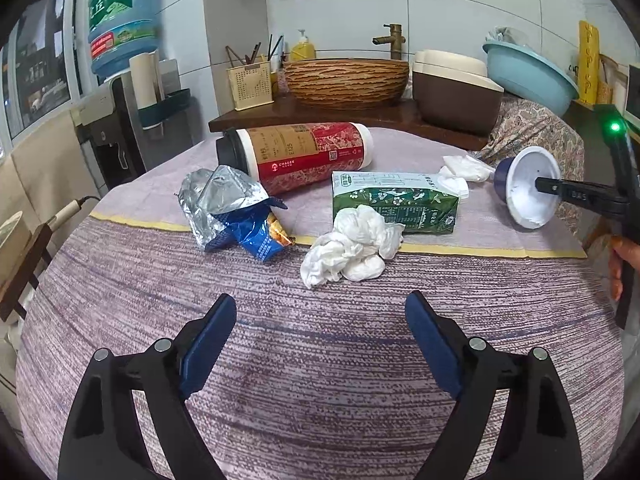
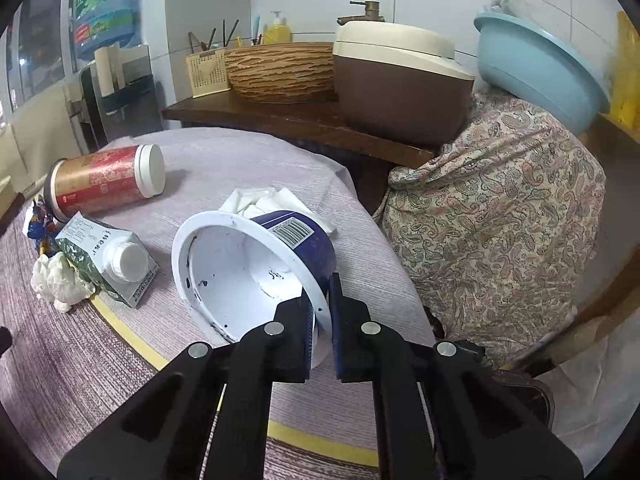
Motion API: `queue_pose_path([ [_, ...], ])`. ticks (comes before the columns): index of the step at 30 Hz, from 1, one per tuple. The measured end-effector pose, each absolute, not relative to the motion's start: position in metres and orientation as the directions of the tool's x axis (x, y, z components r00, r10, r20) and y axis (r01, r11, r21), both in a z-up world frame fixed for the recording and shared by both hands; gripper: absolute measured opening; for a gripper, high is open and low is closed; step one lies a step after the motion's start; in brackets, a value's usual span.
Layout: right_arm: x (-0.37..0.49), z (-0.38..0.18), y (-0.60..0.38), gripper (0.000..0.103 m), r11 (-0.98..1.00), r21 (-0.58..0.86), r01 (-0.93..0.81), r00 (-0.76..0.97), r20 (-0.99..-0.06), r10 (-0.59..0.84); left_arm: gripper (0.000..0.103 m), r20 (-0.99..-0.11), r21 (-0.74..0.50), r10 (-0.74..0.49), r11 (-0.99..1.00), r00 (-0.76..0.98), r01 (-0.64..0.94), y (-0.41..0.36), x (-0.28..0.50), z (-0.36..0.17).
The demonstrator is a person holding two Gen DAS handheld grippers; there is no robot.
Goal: Collect trash
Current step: 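Grasp the white tissue with the left tool and lift it, then carry the cup and tissue over the bin and open the right tool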
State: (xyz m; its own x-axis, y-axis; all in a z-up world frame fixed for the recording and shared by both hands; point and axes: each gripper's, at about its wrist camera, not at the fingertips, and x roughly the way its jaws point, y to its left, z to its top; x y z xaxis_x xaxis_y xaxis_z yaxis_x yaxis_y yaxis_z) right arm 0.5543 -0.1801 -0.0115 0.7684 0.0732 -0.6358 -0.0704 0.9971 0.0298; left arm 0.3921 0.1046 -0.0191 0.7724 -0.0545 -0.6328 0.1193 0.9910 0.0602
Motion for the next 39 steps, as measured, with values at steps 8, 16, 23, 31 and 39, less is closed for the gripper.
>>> queue_pose_path([
  [8, 0.519, -0.001, -0.19, 0.008, 0.991, 0.047, -0.124, 0.786, -0.605, 0.127, 0.074, -0.649, 0.106, -0.057, 0.981, 0.758, 0.165, 0.096, 0.421, -0.025],
  [16, 0.483, 0.006, -0.194, 0.008, 0.984, 0.06, -0.167, 0.799, -0.577, 0.17, 0.066, -0.657, 0.209, -0.042, 0.949, 0.753, 0.235, 0.074, 0.447, -0.035],
  [23, 0.447, 0.009, -0.195, 0.008, 0.979, 0.063, -0.194, 0.817, -0.542, 0.196, 0.016, -0.672, 0.205, -0.031, 0.952, 0.74, 0.226, 0.07, 0.445, -0.038],
  [31, 0.419, 0.007, -0.199, 0.008, 0.968, 0.128, -0.214, 0.82, -0.516, 0.249, 0.013, -0.635, 0.143, -0.082, 0.965, 0.769, 0.222, 0.072, 0.411, -0.024],
  [39, 0.388, 0.01, -0.208, 0.008, 0.962, 0.156, -0.222, 0.831, -0.485, 0.27, 0.013, -0.572, 0.048, -0.154, 0.974, 0.806, 0.22, 0.073, 0.353, -0.001],
])
